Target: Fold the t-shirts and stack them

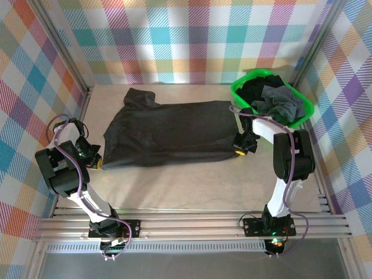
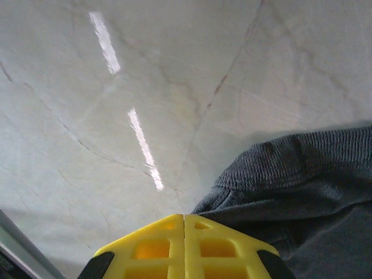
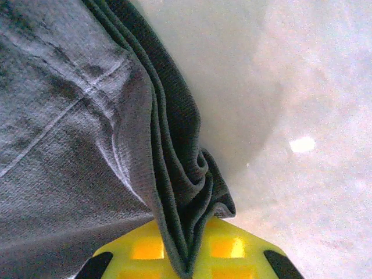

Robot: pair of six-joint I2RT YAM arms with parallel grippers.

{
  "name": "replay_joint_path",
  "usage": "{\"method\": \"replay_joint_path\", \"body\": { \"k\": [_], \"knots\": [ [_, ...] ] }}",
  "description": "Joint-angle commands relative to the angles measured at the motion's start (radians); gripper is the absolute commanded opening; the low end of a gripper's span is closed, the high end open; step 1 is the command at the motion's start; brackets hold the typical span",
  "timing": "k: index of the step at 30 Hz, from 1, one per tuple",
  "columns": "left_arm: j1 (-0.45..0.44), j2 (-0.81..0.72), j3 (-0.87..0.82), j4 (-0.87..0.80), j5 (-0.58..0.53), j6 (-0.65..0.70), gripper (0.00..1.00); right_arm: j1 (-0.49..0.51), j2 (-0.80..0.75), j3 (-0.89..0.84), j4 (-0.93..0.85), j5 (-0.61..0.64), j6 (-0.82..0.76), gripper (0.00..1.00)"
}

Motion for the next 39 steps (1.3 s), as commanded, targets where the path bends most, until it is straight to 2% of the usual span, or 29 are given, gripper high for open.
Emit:
{"method": "replay_joint_path", "body": {
  "k": [1,7,11,13,16,18,20,22,24,25,26,27,30,35,37,39],
  "knots": [
    [0.01,-0.031,-0.038,-0.037,-0.145,0.074,0.0,-0.01,-0.051,-0.049,-0.097,0.086,-0.011,0.0],
    [-0.004,-0.06,-0.161,0.006,-0.14,0.082,0.0,-0.007,-0.099,-0.121,-0.126,0.053,0.03,0.0],
    [-0.03,-0.058,-0.189,0.02,-0.181,0.077,0.0,-0.007,-0.116,-0.176,-0.118,0.036,0.064,0.01],
    [-0.046,-0.055,-0.184,0.027,-0.212,0.082,0.0,-0.007,-0.111,-0.195,-0.11,0.019,0.083,0.09],
    [-0.06,-0.047,-0.169,0.027,-0.223,0.09,0.01,-0.007,-0.11,-0.191,-0.118,0.007,0.094,0.3],
    [-0.072,-0.059,-0.157,0.023,-0.233,0.095,0.09,-0.007,-0.137,-0.176,-0.14,0.026,0.094,0.4],
    [-0.085,-0.087,-0.138,0.012,-0.255,0.095,0.25,-0.007,-0.18,-0.154,-0.169,0.059,0.085,0.46],
    [-0.098,-0.12,-0.117,0.002,-0.256,0.092,0.42,-0.007,-0.226,-0.125,-0.183,0.078,0.075,0.47],
    [-0.118,-0.15,-0.081,-0.018,-0.259,0.088,0.6,-0.007,-0.278,-0.108,-0.179,0.085,0.065,0.47],
    [-0.132,-0.161,-0.057,-0.035,-0.269,0.084,0.64,-0.007,-0.298,-0.101,-0.169,0.084,0.06,0.47],
    [-0.137,-0.172,-0.031,-0.05,-0.279,0.074,0.66,-0.007,-0.312,-0.098,-0.156,0.078,0.054,0.47],
    [-0.178,-0.184,-0.012,-0.057,-0.281,0.066,0.66,-0.007,-0.319,-0.096,-0.143,0.071,0.052,0.46],
    [-0.256,-0.22,0.015,-0.039,-0.221,0.015,0.63,-0.007,-0.302,-0.092,-0.102,0.021,0.048,0.37],
    [-0.432,-0.225,-0.066,0.059,-0.009,-0.118,0.47,-0.005,-0.212,-0.106,-0.006,-0.122,0.108,0.16],
    [-0.484,-0.215,-0.123,0.111,0.053,-0.167,0.43,-0.005,-0.169,-0.124,0.025,-0.143,0.142,0.12],
    [-0.515,-0.205,-0.177,0.154,0.063,-0.197,0.41,-0.007,-0.13,-0.127,0.037,-0.112,0.152,0.11]
  ]
}}
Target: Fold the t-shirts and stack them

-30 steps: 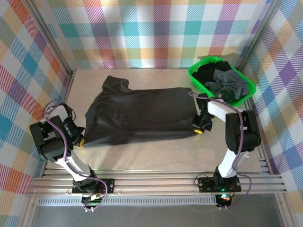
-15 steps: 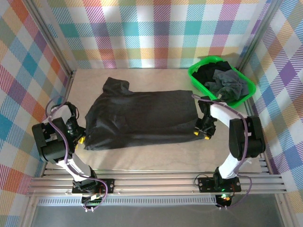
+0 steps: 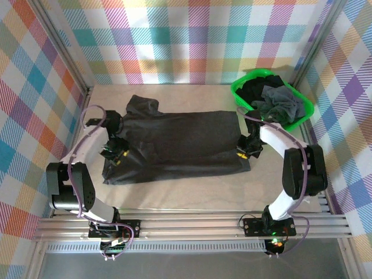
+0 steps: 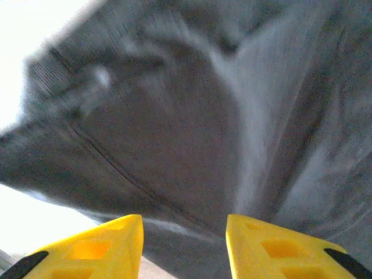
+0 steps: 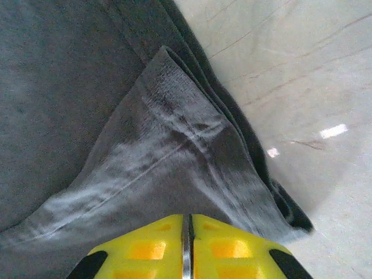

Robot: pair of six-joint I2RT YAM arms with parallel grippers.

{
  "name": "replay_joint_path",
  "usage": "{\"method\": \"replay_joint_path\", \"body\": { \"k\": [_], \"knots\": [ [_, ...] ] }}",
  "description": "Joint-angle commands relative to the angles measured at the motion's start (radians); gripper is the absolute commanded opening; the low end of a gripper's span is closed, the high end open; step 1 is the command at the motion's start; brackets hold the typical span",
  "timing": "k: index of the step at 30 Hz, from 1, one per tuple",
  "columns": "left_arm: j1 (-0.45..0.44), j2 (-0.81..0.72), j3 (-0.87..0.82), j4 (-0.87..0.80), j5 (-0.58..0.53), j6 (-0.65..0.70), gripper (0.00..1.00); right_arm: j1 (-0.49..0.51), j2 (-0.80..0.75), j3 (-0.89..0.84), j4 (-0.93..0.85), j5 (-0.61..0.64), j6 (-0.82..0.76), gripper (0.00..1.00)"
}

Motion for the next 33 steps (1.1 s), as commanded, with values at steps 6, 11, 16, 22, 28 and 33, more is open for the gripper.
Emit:
{"method": "replay_joint_path", "body": {
  "k": [6,11,16,22,28,33],
  "knots": [
    [0.016,0.139,-0.114,0.082,-0.019,-0.017,0.4,-0.055,0.14,0.02,0.014,0.108,-0.006,0.16],
    [0.134,0.199,-0.122,0.156,-0.076,0.053,0.41,-0.067,0.165,0.006,0.015,0.102,-0.027,0.25],
    [0.184,0.269,-0.057,0.139,-0.108,0.132,0.43,-0.067,0.155,-0.002,0.031,0.081,-0.041,0.39],
    [0.14,0.131,0.006,0.067,-0.159,0.118,0.49,-0.055,0.072,0.035,0.009,0.079,-0.085,0.46],
    [-0.086,0.093,0.187,0.05,-0.147,0.103,0.51,0.025,-0.096,0.019,0.1,0.003,-0.139,0.53],
    [-0.229,0.294,0.369,0.071,-0.121,0.198,0.47,0.056,-0.125,-0.008,0.277,-0.251,-0.142,0.55]
  ]
}}
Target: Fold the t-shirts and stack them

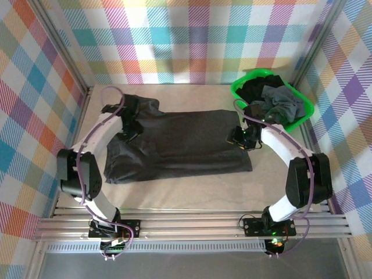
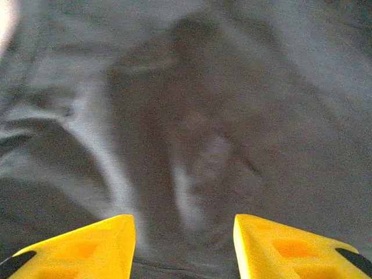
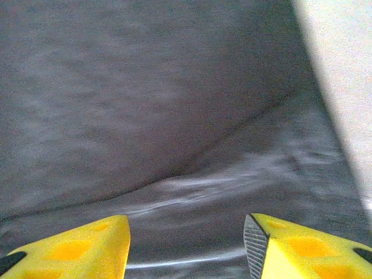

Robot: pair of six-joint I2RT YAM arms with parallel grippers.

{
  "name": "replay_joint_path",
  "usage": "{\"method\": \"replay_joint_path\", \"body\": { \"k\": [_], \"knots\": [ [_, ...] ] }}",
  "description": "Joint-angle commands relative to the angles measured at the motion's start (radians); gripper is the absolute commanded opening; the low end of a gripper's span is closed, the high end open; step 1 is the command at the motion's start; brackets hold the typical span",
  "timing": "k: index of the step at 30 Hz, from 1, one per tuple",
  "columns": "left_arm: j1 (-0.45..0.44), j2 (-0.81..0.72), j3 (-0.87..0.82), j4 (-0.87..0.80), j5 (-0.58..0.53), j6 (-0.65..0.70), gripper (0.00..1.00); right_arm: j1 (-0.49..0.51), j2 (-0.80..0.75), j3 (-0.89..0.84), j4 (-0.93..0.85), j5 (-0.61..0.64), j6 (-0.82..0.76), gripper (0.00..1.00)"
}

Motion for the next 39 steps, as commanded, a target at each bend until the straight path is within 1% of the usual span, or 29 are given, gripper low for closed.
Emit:
{"method": "replay_joint_path", "body": {
  "k": [1,5,8,12,16,20,21,27,29,31,36,37,39],
  "knots": [
    [-0.073,0.16,0.093,-0.029,-0.006,0.094,0.47,0.008,0.01,-0.018,0.129,-0.186,-0.021,0.55],
    [-0.127,0.308,0.189,-0.057,-0.028,0.174,0.48,0.008,0.028,0.038,0.134,-0.237,-0.024,0.56],
    [-0.14,0.35,0.206,-0.044,-0.034,0.194,0.49,0.008,0.045,0.07,0.129,-0.271,-0.024,0.57],
    [-0.154,0.394,0.229,-0.052,-0.052,0.22,0.49,0.008,0.054,0.069,0.133,-0.285,-0.003,0.56],
    [-0.166,0.418,0.228,-0.062,-0.094,0.23,0.43,0.008,0.052,0.059,0.144,-0.289,0.019,0.55],
    [-0.169,0.427,0.225,-0.064,-0.111,0.23,0.32,0.008,0.05,0.057,0.134,-0.289,0.016,0.55],
    [-0.17,0.429,0.226,-0.066,-0.113,0.231,0.31,0.007,0.05,0.059,0.132,-0.288,0.014,0.55],
    [-0.171,0.439,0.229,-0.075,-0.099,0.228,0.31,0.008,0.05,0.066,0.128,-0.28,0.013,0.54],
    [-0.174,0.443,0.229,-0.075,-0.098,0.229,0.3,0.008,0.053,0.07,0.132,-0.282,0.019,0.54],
    [-0.176,0.445,0.228,-0.075,-0.101,0.233,0.24,0.008,0.053,0.073,0.14,-0.284,0.024,0.54],
    [-0.185,0.434,0.229,-0.064,-0.118,0.237,0.02,0.008,0.052,0.082,0.141,-0.285,0.027,0.53],
    [-0.188,0.429,0.23,-0.061,-0.122,0.238,0.0,0.008,0.052,0.082,0.14,-0.285,0.028,0.53],
    [-0.197,0.412,0.234,-0.057,-0.138,0.244,0.0,0.008,0.05,0.08,0.14,-0.283,0.028,0.53]
  ]
}}
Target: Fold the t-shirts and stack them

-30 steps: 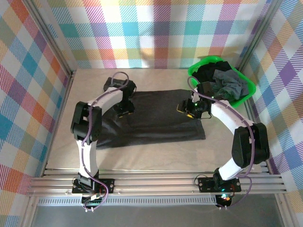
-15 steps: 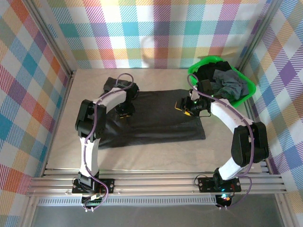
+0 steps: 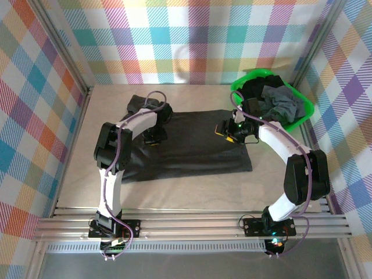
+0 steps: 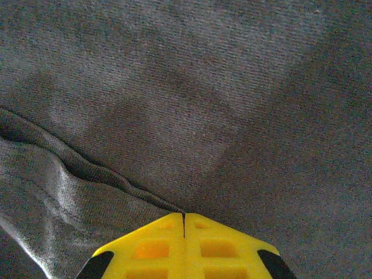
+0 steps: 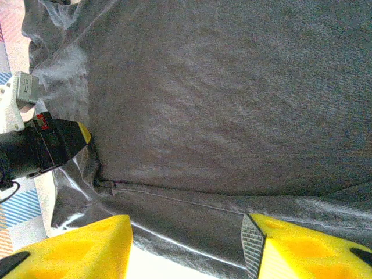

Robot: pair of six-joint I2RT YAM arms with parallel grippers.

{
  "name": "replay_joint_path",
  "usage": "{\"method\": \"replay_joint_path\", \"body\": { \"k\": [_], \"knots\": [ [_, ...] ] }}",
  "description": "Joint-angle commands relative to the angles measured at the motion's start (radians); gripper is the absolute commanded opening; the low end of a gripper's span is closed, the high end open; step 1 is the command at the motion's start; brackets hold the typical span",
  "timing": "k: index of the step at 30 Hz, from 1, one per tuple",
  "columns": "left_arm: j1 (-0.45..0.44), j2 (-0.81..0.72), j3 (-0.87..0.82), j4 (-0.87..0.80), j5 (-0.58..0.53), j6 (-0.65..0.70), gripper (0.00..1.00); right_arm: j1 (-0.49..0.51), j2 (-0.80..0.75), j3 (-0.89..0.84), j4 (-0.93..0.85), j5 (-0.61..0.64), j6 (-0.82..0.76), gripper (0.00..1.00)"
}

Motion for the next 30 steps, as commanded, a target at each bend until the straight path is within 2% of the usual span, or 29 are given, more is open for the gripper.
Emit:
{"method": "replay_joint_path", "body": {
  "k": [1,7,20,21,22,23,24,25,26,28,30],
  "knots": [
    [-0.023,-0.027,0.029,-0.025,-0.041,0.012,0.0,-0.003,0.004,0.029,0.013,-0.021,0.008,0.53],
    [-0.062,-0.07,0.047,0.006,-0.065,0.05,0.0,-0.003,0.006,0.019,0.022,-0.024,0.014,0.53],
    [-0.094,-0.023,0.077,-0.012,-0.083,0.074,0.0,-0.003,0.016,0.011,0.0,-0.02,0.012,0.52],
    [-0.094,-0.02,0.084,-0.014,-0.088,0.075,0.02,-0.003,0.016,0.008,-0.01,-0.01,0.014,0.52],
    [-0.096,-0.021,0.089,-0.015,-0.09,0.075,0.1,-0.003,0.015,0.006,-0.024,0.006,0.019,0.52],
    [-0.096,-0.028,0.094,-0.017,-0.095,0.073,0.22,-0.003,0.012,0.0,-0.041,0.034,0.024,0.51],
    [-0.099,-0.041,0.101,-0.023,-0.104,0.065,0.42,-0.003,0.007,-0.008,-0.058,0.065,0.033,0.5],
    [-0.103,-0.059,0.105,-0.035,-0.119,0.052,0.56,-0.003,0.003,-0.018,-0.072,0.092,0.044,0.49],
    [-0.108,-0.088,0.107,-0.061,-0.14,0.028,0.61,-0.004,0.002,-0.031,-0.084,0.121,0.056,0.48],
    [-0.111,-0.17,0.066,-0.125,-0.181,-0.066,0.62,-0.007,0.008,-0.049,-0.102,0.149,0.074,0.43],
    [-0.11,-0.293,-0.053,-0.142,-0.174,-0.156,0.57,-0.008,0.02,-0.058,-0.122,0.174,0.088,0.35]
  ]
}}
